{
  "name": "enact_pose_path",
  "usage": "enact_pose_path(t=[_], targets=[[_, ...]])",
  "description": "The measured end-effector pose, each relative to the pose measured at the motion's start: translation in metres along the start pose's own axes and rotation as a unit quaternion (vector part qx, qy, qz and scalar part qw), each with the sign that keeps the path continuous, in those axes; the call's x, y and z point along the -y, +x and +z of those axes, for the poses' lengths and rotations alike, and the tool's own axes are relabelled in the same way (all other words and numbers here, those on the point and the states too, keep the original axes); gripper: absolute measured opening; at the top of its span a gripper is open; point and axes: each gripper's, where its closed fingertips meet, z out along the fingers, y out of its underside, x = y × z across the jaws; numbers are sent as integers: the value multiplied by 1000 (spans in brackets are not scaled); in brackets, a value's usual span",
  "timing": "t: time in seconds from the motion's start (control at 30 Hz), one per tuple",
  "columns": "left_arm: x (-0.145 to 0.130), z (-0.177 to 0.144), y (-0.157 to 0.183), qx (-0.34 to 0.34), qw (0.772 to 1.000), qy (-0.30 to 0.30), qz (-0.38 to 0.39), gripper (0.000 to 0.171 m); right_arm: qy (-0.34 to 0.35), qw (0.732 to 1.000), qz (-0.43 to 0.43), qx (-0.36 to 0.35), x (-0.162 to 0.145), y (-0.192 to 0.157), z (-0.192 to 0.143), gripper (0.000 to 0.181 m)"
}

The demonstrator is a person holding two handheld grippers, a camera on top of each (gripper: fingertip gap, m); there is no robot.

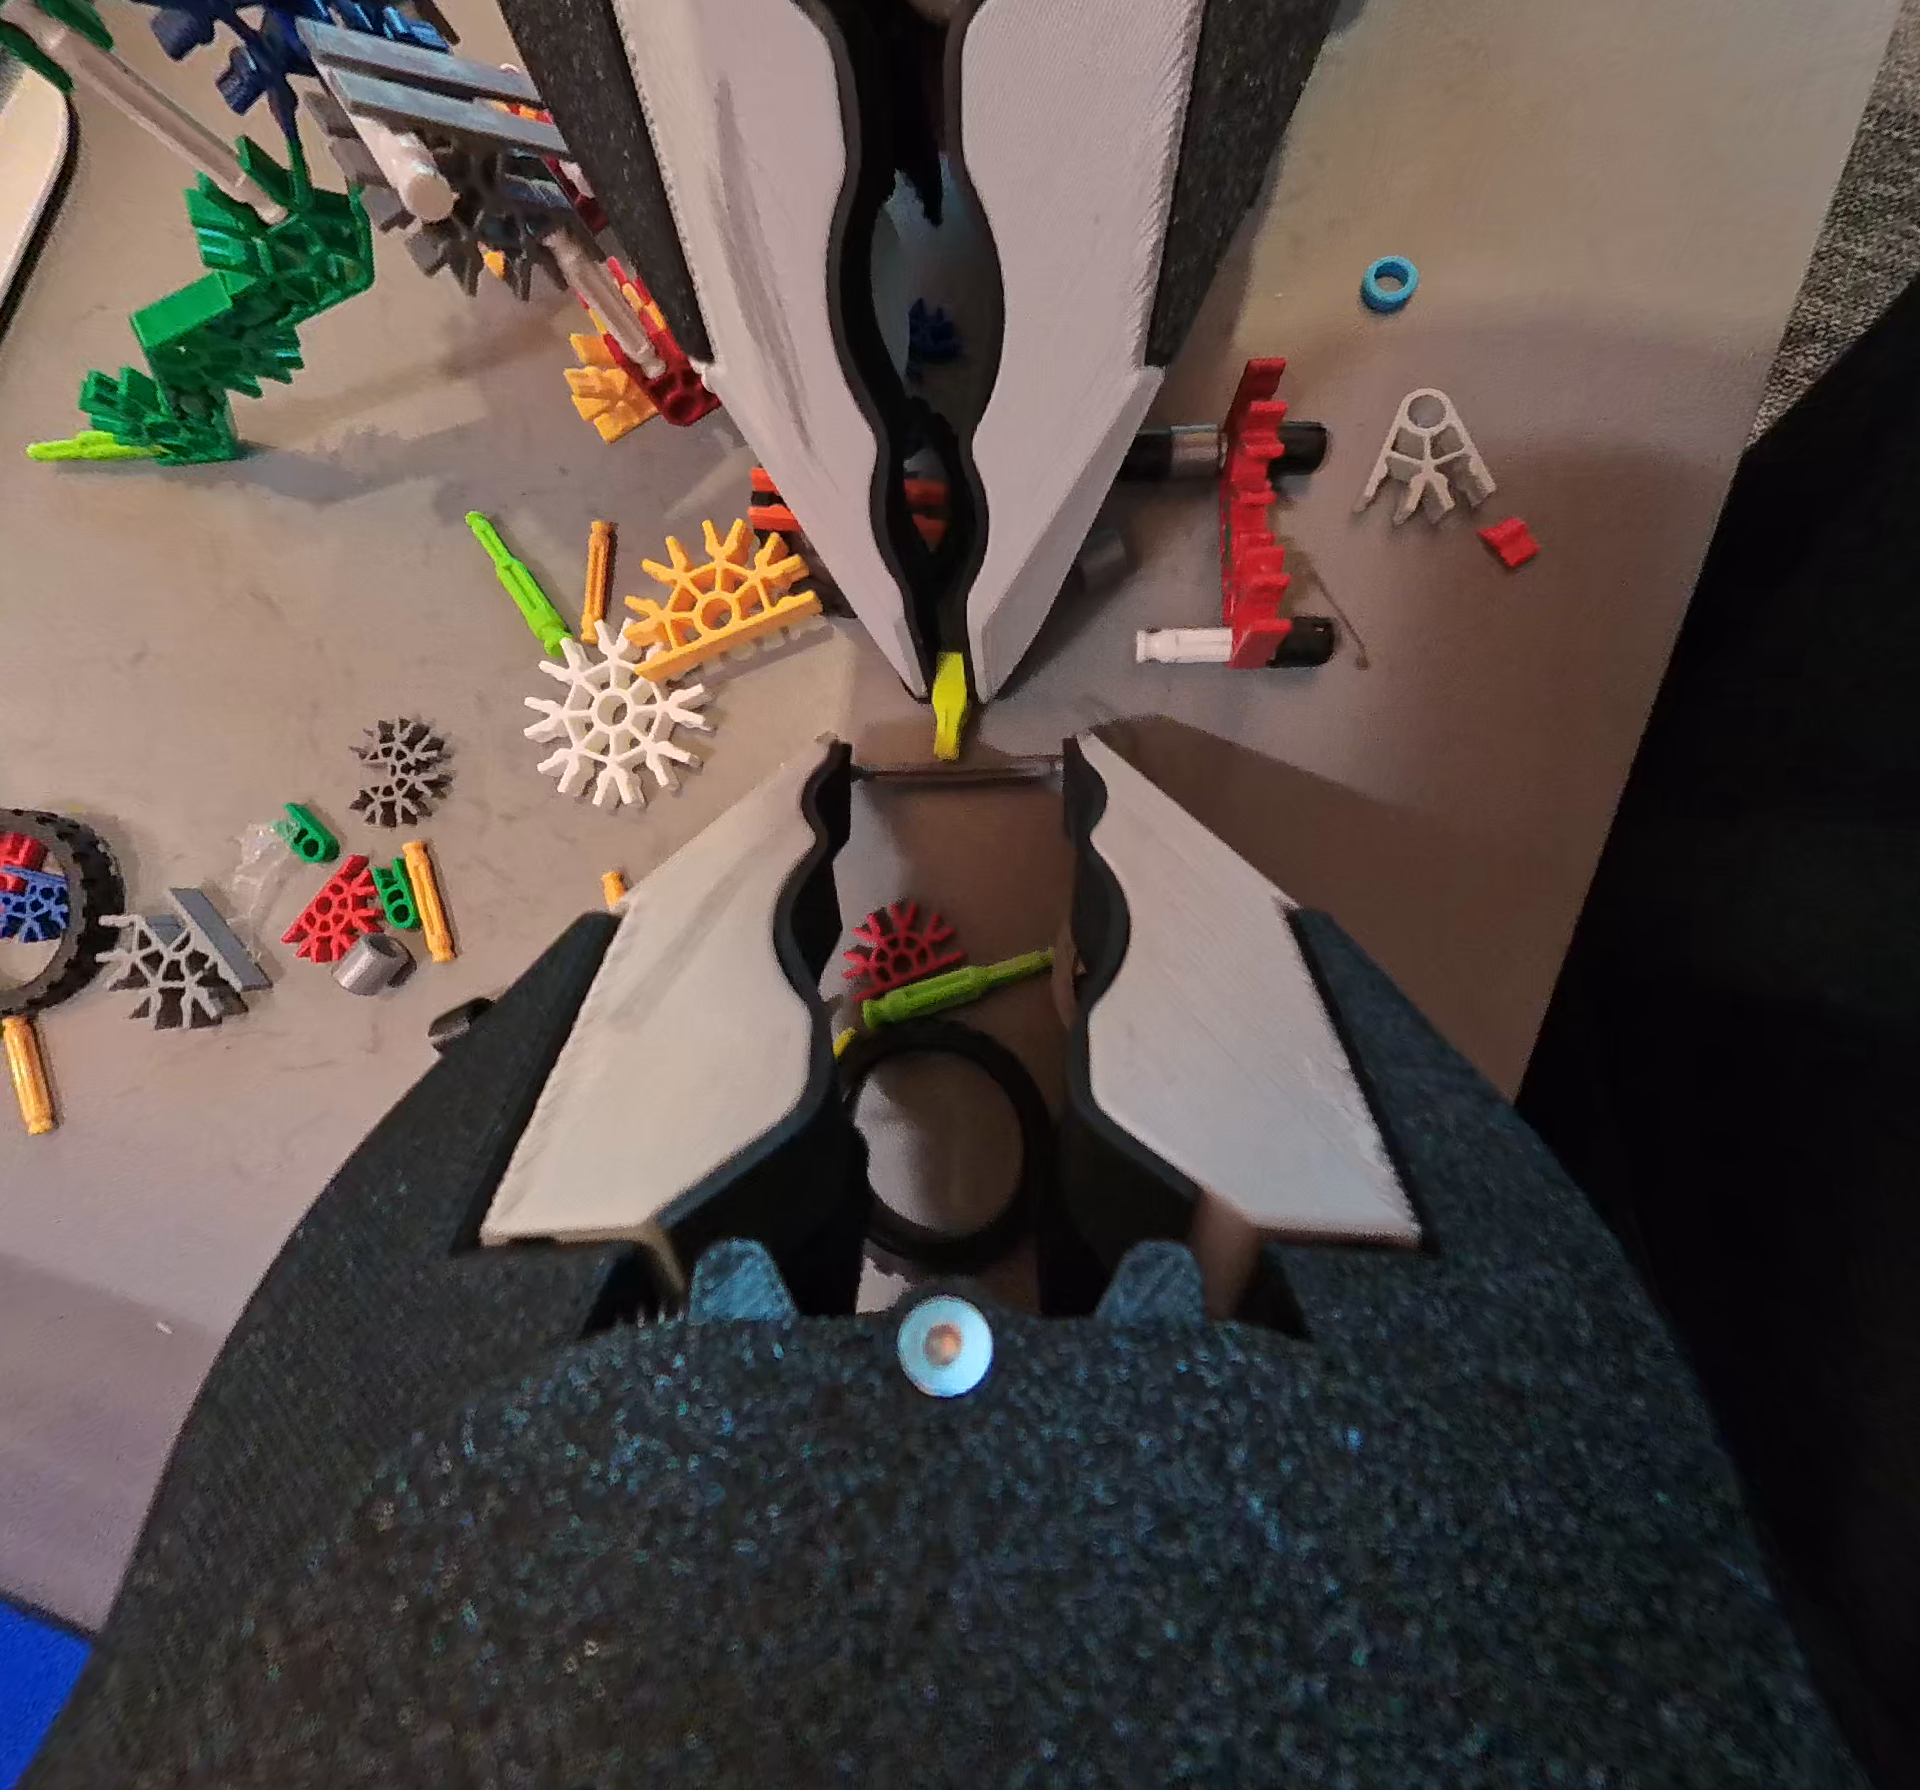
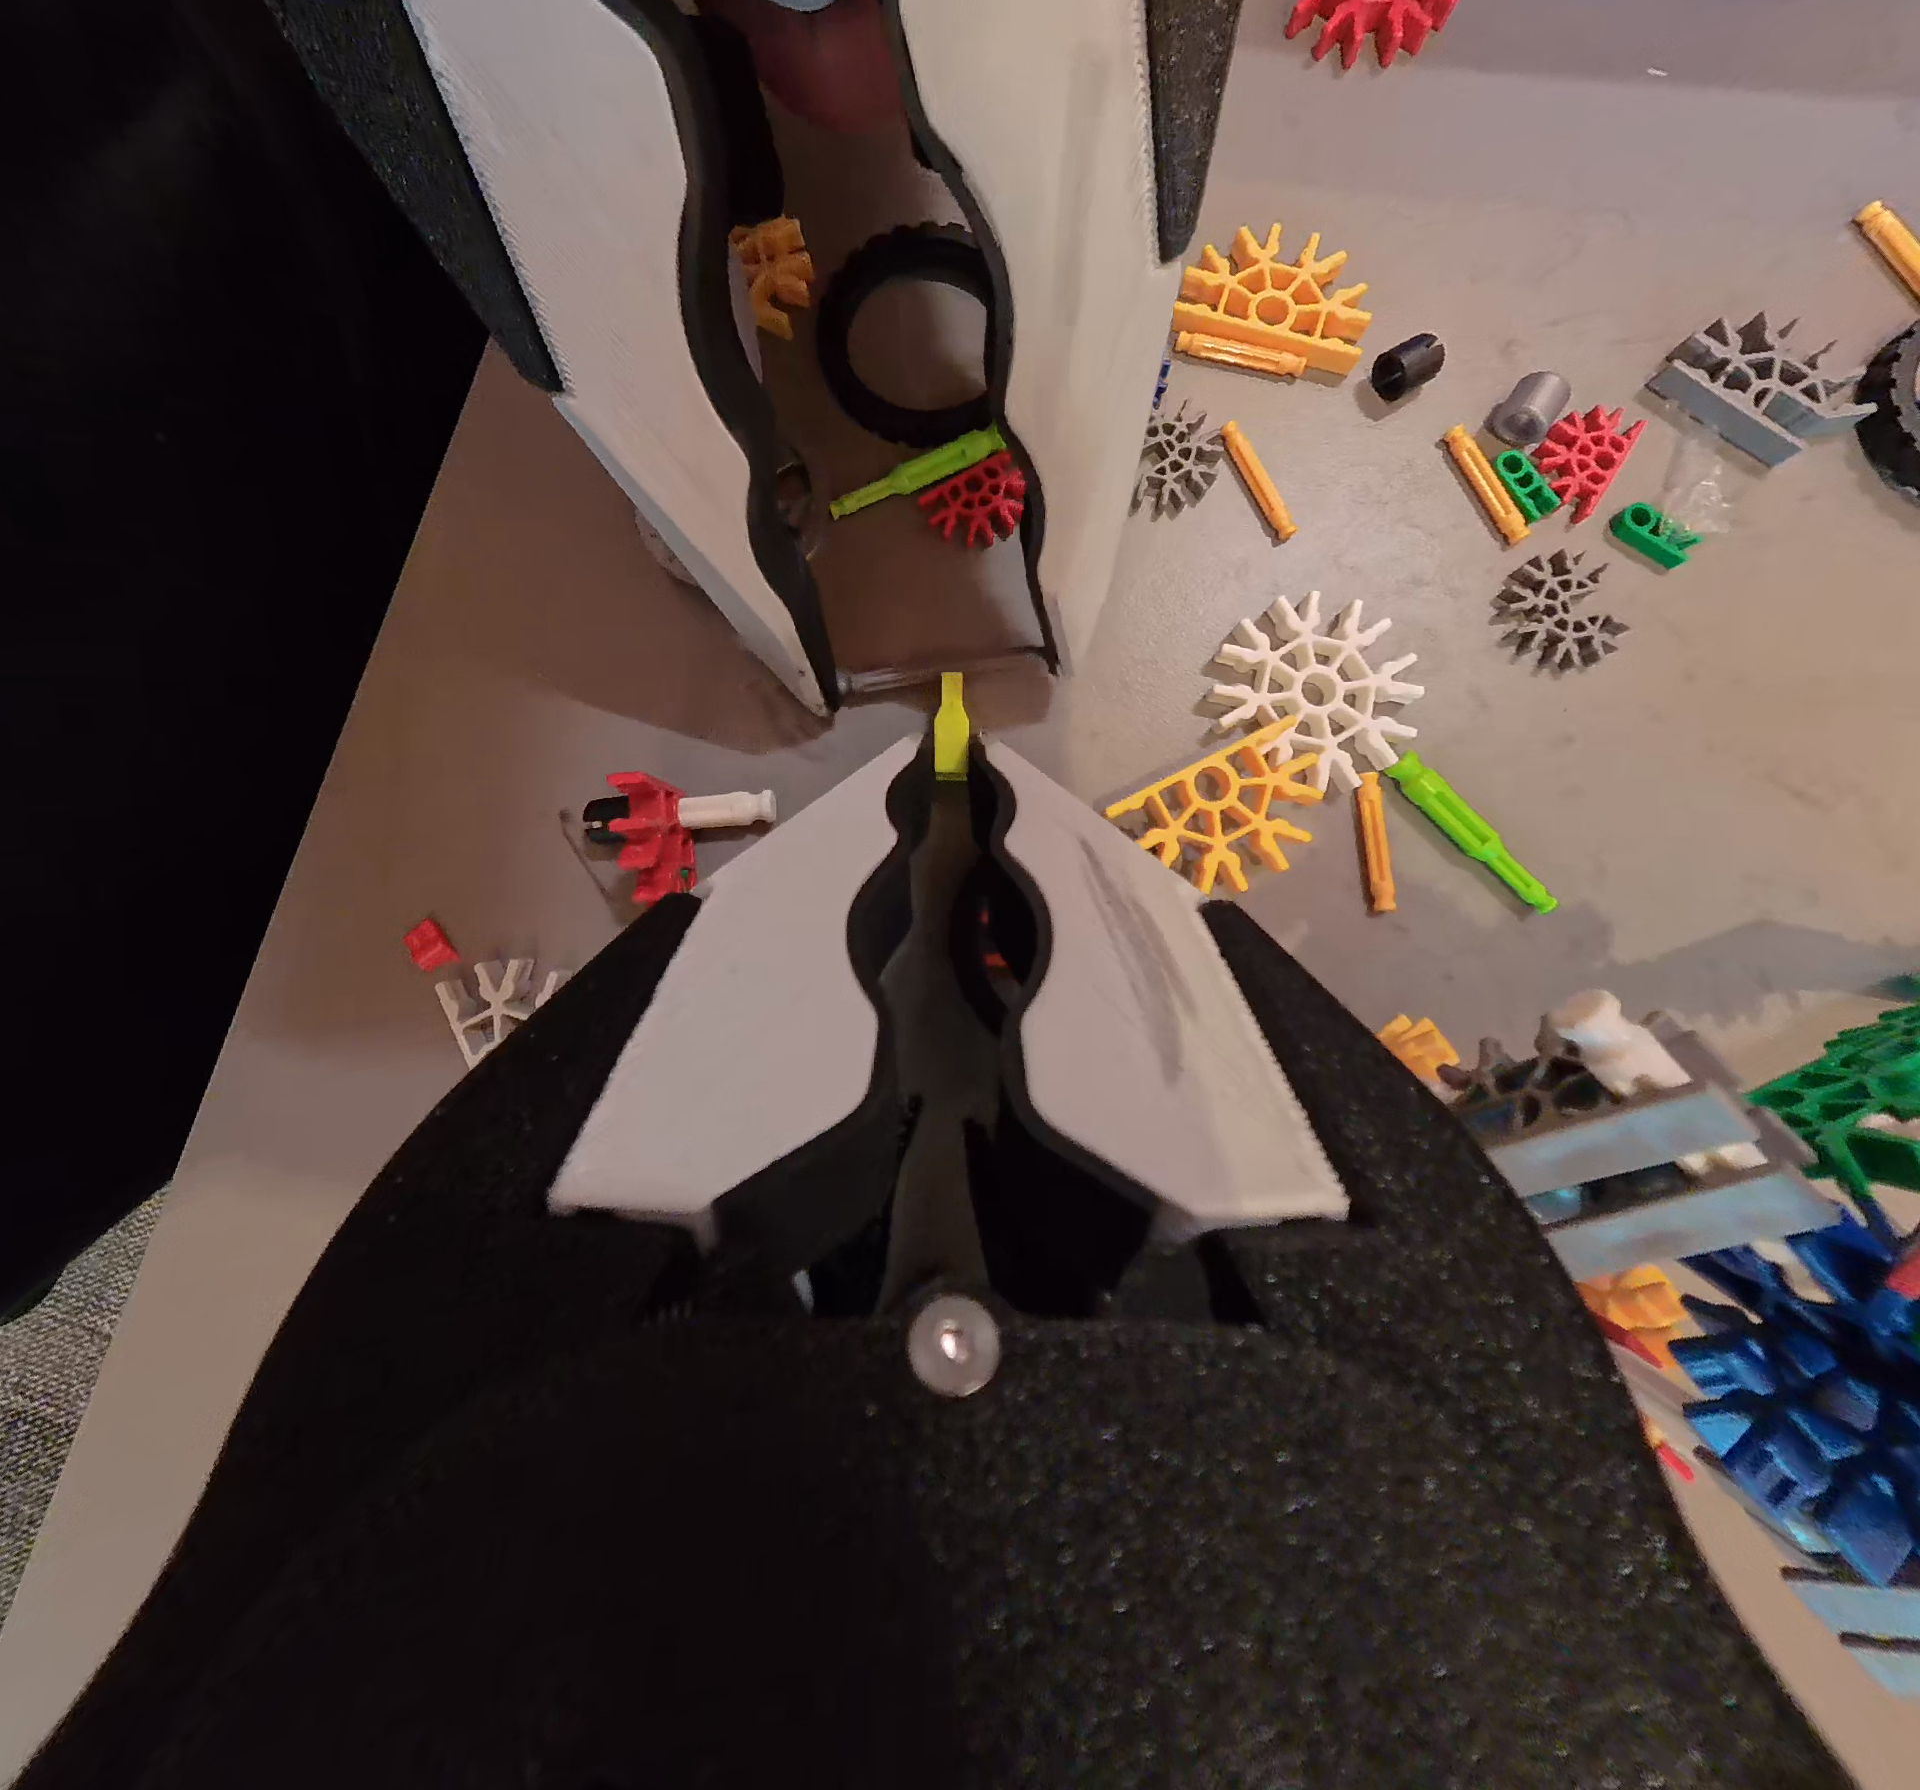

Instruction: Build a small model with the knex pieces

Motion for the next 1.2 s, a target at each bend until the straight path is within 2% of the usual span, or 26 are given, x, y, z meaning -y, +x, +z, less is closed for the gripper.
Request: enact_pose_path(t=[0.27,0.3,0.33,0.37,0.5,0.63,0.8,1.2], targets=[[3,2,2,-4,1000,6,2,38,2,1000,1,1,0,0,0,5],[3,1,2,-4,1000,8,1,33,2,1000,2,1,0,0,0,5],[7,0,0,1,1000,18,-2,6,3,1000,2,2,0,0,0,5],[9,0,1,-3,1000,23,-6,6,3,1000,2,2,0,0,0,5],[-2,-1,-7,8,1000,-4,-5,19,3,1000,3,3,0,0,0,5],[0,-10,-6,6,1000,4,-6,20,4,1000,4,4,0,0,0,5],[-7,-18,-30,48,999,-10,-19,25,6,1000,6,5,-1,0,-1,5],[-18,-10,-36,27,999,-38,27,41,11,1000,11,9,-1,0,-1,5]])
